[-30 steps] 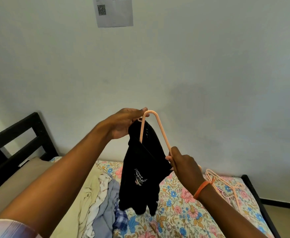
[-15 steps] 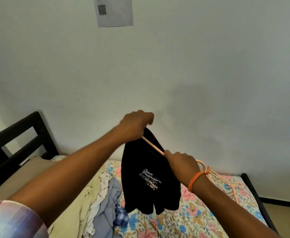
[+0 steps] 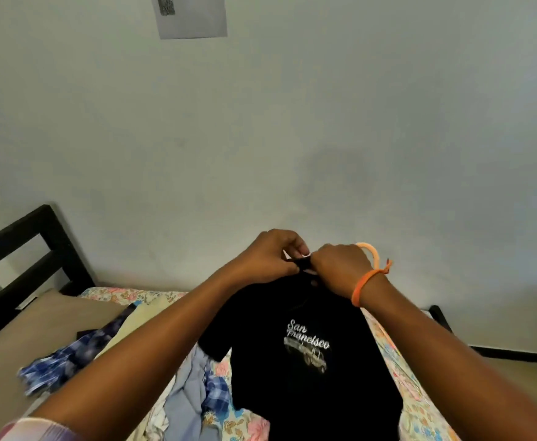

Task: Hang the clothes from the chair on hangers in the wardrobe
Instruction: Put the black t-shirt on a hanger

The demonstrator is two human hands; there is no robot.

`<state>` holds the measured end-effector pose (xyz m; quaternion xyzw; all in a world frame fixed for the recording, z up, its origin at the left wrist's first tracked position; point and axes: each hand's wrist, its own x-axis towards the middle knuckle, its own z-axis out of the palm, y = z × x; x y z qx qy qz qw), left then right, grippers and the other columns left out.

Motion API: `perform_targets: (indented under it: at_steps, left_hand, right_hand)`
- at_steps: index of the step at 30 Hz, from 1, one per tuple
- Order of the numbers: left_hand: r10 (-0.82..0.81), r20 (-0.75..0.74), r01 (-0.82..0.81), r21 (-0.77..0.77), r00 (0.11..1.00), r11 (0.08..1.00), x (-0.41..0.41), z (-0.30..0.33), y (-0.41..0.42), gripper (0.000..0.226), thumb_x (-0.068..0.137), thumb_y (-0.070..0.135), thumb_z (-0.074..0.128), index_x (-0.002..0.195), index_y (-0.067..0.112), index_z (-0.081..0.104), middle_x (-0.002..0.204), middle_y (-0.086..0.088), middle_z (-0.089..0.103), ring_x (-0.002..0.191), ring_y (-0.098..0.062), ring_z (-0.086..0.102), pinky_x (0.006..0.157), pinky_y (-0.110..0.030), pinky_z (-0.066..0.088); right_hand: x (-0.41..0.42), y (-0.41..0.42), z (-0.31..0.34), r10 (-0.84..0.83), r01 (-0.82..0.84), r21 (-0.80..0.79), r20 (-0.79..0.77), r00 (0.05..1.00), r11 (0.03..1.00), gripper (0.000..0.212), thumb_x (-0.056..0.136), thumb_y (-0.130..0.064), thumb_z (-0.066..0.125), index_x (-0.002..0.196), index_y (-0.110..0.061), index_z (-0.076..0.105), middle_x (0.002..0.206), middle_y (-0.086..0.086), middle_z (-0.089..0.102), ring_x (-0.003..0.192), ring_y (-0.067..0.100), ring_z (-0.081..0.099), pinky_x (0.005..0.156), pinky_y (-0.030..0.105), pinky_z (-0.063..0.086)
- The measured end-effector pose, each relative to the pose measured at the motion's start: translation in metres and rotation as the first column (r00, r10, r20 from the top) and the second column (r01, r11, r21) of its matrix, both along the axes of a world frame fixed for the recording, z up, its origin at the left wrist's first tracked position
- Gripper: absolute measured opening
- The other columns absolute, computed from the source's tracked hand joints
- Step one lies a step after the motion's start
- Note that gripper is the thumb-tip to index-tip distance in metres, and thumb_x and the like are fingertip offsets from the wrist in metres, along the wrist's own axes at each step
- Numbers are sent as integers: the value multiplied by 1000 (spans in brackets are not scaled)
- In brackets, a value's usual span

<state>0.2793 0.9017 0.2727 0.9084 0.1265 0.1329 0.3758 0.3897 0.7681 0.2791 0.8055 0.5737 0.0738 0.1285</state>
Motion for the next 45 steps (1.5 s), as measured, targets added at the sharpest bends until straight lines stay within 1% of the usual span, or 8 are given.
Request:
perform_targets:
  at_steps: [7,14,17,20,30,37,41,45]
  left_hand:
    - [11,33,-21,330,999,944,-17,-24,16,49,81,46,65,128,36,58,129,13,60,121,-10,50,100,-32,41]
    - [-36,75,9,333,997,943,4,-37,3,18,97,27,54,106,21,68,92,0,71,84,-19,65,72,-42,51]
    - [40,125,-73,270,991,960,7,-29,14,22,92,29,50,101,22,69,91,2,72,87,-20,66,76,-42,52]
    - [58,163,-98,251,985,963,9,-16,24,21,90,29,50,99,24,69,89,5,71,88,-20,66,79,-41,52]
    - [53,164,-111,366,985,924,22,11,32,19,94,23,52,102,23,69,91,6,71,90,-19,64,90,-45,47]
    - [181,141,-218,324,973,920,24,23,36,24,90,19,48,98,30,68,87,8,70,88,-21,64,89,-47,49]
    - [17,79,-34,221,997,975,30,31,26,30,84,22,46,101,36,67,91,13,70,94,-12,64,95,-48,48]
    - [-74,41,63,213,996,975,35,31,20,30,88,22,49,105,39,66,96,17,70,98,-8,64,97,-53,46]
  right_hand:
    - [10,-9,19,74,-73,24,-36,997,997,19,89,-35,67,103,-21,71,95,6,66,84,29,66,48,27,22]
    - [14,-23,13,190,-209,124,147,971,970,24,91,-28,66,111,-15,68,136,15,53,122,36,54,64,33,47]
    - [17,-46,3,338,-394,604,211,917,693,10,86,-16,72,95,-14,73,132,16,58,122,35,55,70,37,53]
    - [35,-66,-18,135,163,921,-223,965,355,11,88,-24,74,97,-17,72,102,0,65,92,23,62,69,40,54]
    - [73,-84,-58,68,472,641,-633,771,605,13,89,-17,73,78,-11,76,73,-4,68,68,11,65,66,35,56]
    - [20,-96,-47,136,406,875,-450,883,263,9,90,-15,70,81,-13,69,77,-9,64,76,3,60,67,16,45]
    - [-1,-97,-71,151,332,741,-501,852,584,9,86,-26,76,84,-19,71,79,-13,64,72,4,61,67,21,48]
    - [9,-111,-46,74,334,899,-368,927,283,19,85,-30,76,71,-20,67,69,-12,61,61,4,56,58,27,46]
